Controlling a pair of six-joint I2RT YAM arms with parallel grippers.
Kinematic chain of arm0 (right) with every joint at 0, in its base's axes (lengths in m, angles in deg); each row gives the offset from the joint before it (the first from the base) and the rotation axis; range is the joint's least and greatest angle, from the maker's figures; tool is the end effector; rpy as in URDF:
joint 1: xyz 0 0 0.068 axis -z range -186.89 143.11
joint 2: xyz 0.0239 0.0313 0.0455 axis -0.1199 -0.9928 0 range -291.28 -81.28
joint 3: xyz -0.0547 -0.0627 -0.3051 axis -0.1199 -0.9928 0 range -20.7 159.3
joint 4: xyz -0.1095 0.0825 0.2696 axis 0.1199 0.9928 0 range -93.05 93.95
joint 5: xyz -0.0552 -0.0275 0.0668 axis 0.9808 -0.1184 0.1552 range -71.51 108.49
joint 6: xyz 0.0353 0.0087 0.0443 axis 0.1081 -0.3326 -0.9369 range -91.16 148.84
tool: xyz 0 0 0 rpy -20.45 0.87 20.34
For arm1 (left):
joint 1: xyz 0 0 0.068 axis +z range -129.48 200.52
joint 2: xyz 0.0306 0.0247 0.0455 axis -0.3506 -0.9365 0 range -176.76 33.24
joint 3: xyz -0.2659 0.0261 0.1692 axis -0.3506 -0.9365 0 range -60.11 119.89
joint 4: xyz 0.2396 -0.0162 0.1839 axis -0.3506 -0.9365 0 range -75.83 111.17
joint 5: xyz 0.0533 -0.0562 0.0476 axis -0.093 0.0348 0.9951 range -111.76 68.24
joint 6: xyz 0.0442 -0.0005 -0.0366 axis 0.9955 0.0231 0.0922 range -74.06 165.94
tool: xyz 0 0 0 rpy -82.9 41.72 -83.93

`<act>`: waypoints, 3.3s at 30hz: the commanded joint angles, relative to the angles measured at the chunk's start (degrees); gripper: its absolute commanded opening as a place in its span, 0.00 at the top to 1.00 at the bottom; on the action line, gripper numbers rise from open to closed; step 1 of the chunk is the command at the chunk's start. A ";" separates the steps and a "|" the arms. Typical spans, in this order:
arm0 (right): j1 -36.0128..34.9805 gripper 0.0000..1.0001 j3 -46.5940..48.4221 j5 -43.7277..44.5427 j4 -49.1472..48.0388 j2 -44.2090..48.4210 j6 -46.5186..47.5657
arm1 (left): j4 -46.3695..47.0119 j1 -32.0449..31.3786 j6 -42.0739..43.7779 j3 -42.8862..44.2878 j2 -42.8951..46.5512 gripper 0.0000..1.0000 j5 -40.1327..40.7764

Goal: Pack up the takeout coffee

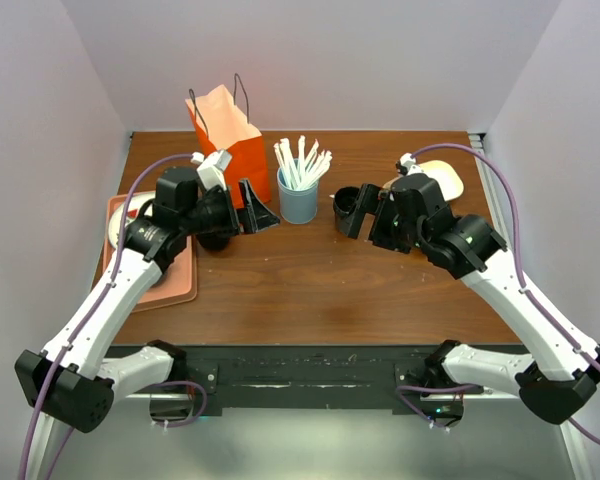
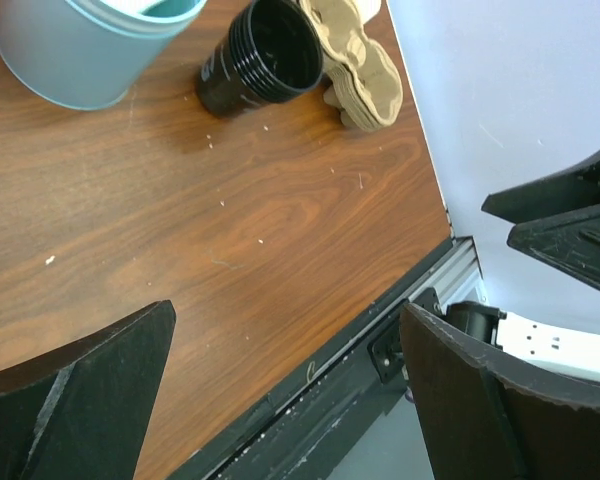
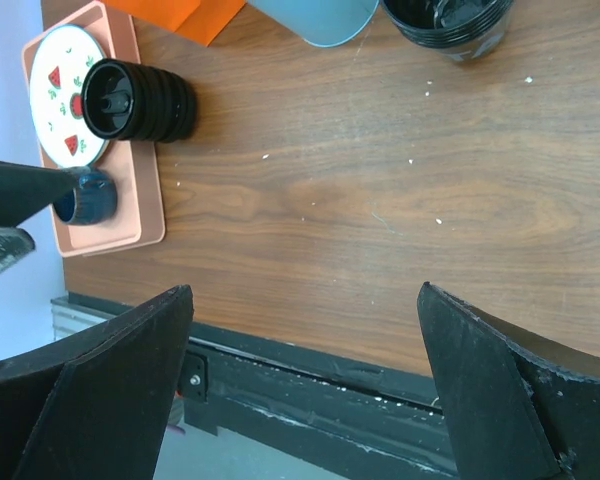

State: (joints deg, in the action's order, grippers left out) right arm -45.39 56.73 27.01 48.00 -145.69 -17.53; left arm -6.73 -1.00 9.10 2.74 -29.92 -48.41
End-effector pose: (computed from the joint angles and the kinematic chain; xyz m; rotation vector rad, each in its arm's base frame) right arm 0.1947 0.1472 0.4451 0.2413 2.2915 0.6307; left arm 0.2412 -0.1148 0.3952 0.0156 2.1953 -1.0837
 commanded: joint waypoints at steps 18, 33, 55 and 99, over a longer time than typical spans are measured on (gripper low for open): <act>17.05 0.45 15.47 10.22 -2.70 -20.57 22.46 | -2.95 -0.37 -0.77 1.14 0.84 0.03 6.00; 19.34 0.69 20.57 1.42 -4.73 -38.07 27.12 | -5.85 -0.37 -0.69 0.70 3.21 0.04 7.76; 19.25 0.76 19.51 -2.10 -5.52 -41.33 26.16 | -4.97 -0.37 -0.43 0.17 2.25 0.05 7.32; 19.25 0.80 28.13 1.51 0.99 -46.16 24.66 | -4.27 -0.45 0.45 0.96 -0.04 0.05 6.97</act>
State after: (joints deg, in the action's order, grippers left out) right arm -26.33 81.62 27.05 48.08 -192.18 7.01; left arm -13.20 -1.26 9.12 2.76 -29.85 -40.46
